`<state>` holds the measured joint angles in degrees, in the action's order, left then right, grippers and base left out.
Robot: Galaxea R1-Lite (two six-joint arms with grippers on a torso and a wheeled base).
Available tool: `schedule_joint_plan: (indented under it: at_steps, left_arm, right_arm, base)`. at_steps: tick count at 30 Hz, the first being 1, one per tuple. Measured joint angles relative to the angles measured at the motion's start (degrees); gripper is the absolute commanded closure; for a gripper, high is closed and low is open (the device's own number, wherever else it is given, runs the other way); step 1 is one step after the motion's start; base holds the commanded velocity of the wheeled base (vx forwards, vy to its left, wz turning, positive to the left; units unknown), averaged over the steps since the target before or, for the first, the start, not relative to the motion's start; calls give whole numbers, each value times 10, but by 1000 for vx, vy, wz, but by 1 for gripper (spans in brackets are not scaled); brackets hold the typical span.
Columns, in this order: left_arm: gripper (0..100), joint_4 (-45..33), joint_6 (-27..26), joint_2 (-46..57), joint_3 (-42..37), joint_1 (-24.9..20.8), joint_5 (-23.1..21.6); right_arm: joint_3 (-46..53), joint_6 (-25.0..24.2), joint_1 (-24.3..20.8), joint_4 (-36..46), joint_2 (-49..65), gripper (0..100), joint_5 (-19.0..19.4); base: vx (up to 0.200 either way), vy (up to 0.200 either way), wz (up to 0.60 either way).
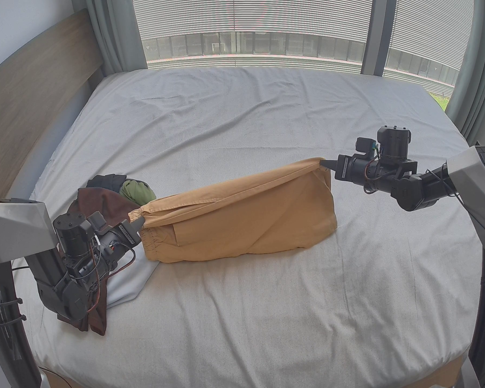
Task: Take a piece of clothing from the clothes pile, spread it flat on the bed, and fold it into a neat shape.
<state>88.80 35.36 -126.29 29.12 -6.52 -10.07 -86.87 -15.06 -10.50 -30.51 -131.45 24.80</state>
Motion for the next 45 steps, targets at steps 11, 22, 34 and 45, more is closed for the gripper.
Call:
schedule_joint_plan:
  at_steps: [11,22,34,45]
  left_arm:
    - [100,0,0,-35,41,0,0]
    - [100,0,1,-49,74,13,14]
    - [100,0,3,-66,92,28,13]
    - [0,-1,4,-78,110,31,16]
  right_arm:
    - [-52,-16,0,0,-38,100,-7]
    - [-105,-21,-3,0,-77,100,-7]
    - [-163,-33,-8,1,-121,100,-7]
    - [-227,-42,-9,-5,-150,0,-34]
  base:
    - [0,0,0]
    - [0,0,0]
    - [0,0,0]
    - [0,0,0]
